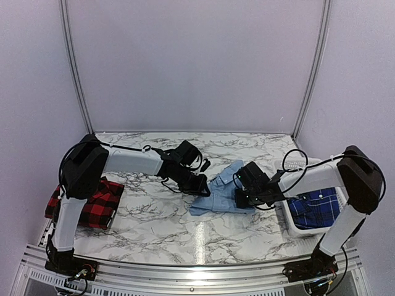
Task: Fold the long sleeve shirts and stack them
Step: Pick up the square-folded shirt from the center of the board, then place the square-folded shirt at the center of the board, then adjust the square-folded shirt at the center of the board, then move the square-folded shirt to the center of the board.
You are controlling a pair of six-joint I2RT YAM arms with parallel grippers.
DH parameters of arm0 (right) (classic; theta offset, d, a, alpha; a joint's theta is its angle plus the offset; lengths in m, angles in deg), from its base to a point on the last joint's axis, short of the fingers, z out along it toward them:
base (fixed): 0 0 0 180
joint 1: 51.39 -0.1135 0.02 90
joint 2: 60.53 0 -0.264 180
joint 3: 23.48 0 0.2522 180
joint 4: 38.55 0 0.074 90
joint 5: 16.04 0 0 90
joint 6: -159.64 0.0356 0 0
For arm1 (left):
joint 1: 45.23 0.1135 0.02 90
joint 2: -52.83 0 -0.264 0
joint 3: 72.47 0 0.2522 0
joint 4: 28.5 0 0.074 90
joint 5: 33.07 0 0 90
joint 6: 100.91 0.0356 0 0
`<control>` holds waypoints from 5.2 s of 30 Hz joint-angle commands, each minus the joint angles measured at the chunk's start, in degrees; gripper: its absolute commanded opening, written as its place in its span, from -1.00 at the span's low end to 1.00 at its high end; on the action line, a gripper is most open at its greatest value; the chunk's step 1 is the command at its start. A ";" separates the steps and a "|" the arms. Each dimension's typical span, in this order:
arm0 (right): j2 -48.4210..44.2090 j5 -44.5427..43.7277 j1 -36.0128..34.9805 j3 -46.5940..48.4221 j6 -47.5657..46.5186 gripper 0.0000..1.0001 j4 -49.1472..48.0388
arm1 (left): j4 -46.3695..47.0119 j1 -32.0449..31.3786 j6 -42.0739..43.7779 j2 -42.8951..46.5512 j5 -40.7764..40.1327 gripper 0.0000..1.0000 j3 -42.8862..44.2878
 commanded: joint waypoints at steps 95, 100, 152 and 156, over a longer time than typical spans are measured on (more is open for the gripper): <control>15.28 2.97 -12.42 18.68 -4.94 0.49 6.06 | -25.62 32.51 -23.59 75.56 -43.30 0.46 -51.06; 8.78 6.54 -14.84 11.64 -1.85 0.49 6.09 | -26.03 37.94 -24.69 78.43 -40.00 0.49 -55.52; -5.93 6.09 -3.62 9.41 -6.75 0.53 5.24 | 21.53 12.01 -41.31 13.15 -23.03 0.75 -25.98; -6.10 6.04 -3.63 9.28 -6.53 0.53 5.25 | 21.74 10.15 -42.69 11.57 -21.54 0.75 -22.84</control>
